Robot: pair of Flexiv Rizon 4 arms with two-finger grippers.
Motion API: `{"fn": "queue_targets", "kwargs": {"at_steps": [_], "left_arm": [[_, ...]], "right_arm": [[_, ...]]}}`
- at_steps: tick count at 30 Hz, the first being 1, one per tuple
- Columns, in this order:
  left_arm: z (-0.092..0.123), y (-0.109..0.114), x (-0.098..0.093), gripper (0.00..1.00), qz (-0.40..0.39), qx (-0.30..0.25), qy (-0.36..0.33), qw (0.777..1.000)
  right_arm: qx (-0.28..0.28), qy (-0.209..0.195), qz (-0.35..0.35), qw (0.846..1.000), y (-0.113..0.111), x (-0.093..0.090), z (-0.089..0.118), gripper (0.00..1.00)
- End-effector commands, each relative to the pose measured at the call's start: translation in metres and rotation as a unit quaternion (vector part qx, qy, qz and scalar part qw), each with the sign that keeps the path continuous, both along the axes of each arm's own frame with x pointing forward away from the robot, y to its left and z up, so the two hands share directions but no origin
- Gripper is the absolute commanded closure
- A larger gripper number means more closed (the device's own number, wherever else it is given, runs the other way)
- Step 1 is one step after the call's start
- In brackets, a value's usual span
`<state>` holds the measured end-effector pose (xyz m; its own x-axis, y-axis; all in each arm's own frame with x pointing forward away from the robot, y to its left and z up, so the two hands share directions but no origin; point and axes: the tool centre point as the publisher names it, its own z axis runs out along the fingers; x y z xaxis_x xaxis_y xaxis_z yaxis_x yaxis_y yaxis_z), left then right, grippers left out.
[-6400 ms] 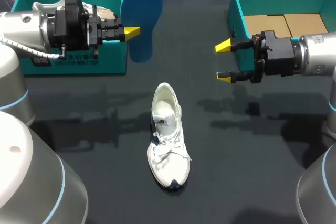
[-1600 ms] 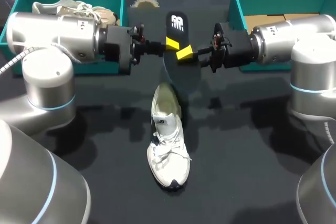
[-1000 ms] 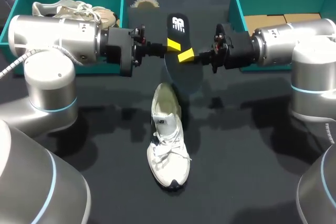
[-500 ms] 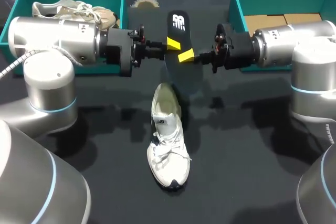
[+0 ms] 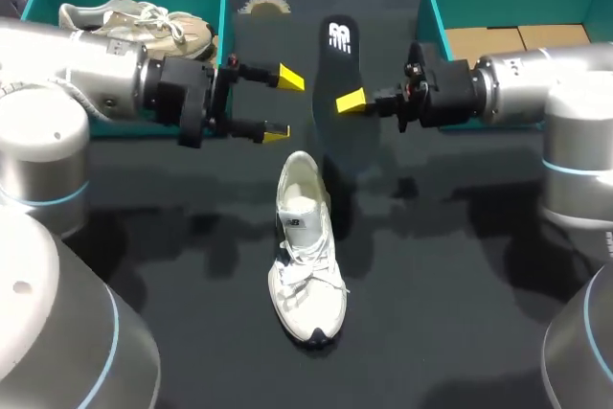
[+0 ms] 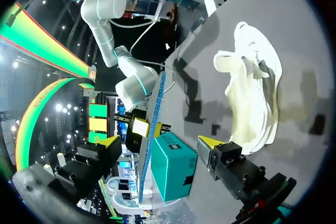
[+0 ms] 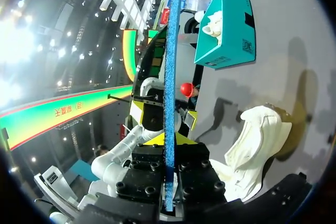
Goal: Take the shoe out of the shoebox, open the shoe tongue, remove and reinsert the insole, then place the shoe into the shoebox
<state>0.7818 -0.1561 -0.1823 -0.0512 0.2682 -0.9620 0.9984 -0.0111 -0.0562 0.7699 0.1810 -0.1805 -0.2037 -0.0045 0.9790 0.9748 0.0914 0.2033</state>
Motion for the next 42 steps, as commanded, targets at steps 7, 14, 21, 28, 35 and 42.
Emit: {"fn": "queue_targets", "kwargs": {"at_steps": [7,14,21,28,35,42], "left_arm": [[0.014,0.018,-0.003,0.0,-0.006,0.04,0.001,0.999],[0.014,0.025,-0.01,0.0,0.03,0.067,0.052,0.996],[0.012,0.055,-0.023,0.0,0.075,0.117,0.192,0.972],[0.009,0.061,-0.024,0.0,0.133,0.21,0.204,0.947],[0.009,0.061,-0.024,0.0,0.133,0.21,0.204,0.947],[0.0,0.06,-0.032,0.0,0.171,0.208,0.266,0.926]], "right_arm": [[-0.001,0.0,0.001,1.0,0.0,0.0,-0.001,1.0],[-0.001,-0.031,-0.007,0.999,0.005,-0.003,-0.005,1.0],[-0.005,-0.073,-0.014,0.997,0.011,0.007,-0.008,1.0],[-0.013,-0.076,-0.031,0.997,0.013,0.011,-0.011,1.0],[-0.013,-0.076,-0.031,0.997,0.013,0.011,-0.011,1.0],[-0.022,-0.111,-0.064,0.992,0.019,0.017,-0.029,1.0]]}}
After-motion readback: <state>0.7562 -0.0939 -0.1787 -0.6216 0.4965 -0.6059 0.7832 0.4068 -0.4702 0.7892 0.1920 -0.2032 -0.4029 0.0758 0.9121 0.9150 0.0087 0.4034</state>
